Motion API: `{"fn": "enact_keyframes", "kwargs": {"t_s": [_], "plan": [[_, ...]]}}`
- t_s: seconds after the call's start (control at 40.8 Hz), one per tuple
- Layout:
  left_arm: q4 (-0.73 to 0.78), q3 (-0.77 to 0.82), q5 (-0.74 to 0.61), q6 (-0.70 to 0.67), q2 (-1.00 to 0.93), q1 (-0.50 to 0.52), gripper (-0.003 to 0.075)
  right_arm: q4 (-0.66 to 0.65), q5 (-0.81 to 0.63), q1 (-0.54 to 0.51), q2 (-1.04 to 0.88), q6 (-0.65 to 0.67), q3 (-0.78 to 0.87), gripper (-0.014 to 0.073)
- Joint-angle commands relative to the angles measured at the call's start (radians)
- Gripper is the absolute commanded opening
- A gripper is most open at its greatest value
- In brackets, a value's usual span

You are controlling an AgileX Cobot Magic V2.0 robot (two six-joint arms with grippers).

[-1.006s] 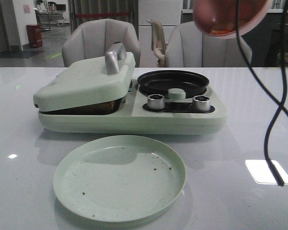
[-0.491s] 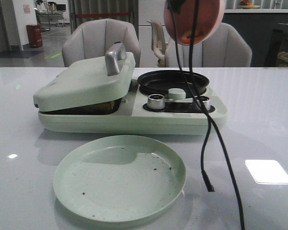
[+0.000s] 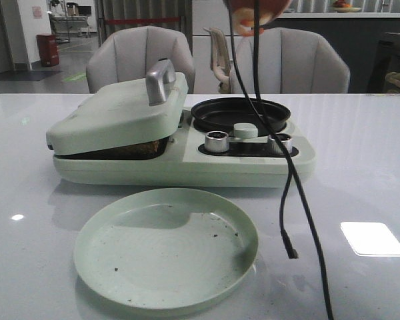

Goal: Make breakfast with bread and shrimp
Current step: 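Tilt the pink bowl over the black pan to pour the shrimp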

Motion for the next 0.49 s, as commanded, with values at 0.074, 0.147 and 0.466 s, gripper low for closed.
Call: {"fn": "enact_keyframes", "kwargs": {"t_s": [0.074,0.147,0.466], "plan": [[0.0,-0.025,-0.067,-0.008,-0.001,-0.008,0.011,-0.107,0.023,0.0,-0.073,0.009,-0.036,0.0043],[0.0,-0.025,-0.067,-0.008,-0.001,-0.008,0.011,-0.107,0.023,0.0,-0.073,0.009,-0.036,0.0043],[0.0,-0.025,-0.067,-0.008,-0.001,-0.008,0.011,-0.057,0.035,0.0,-0.073,0.009,-0.036,0.0043]]}}
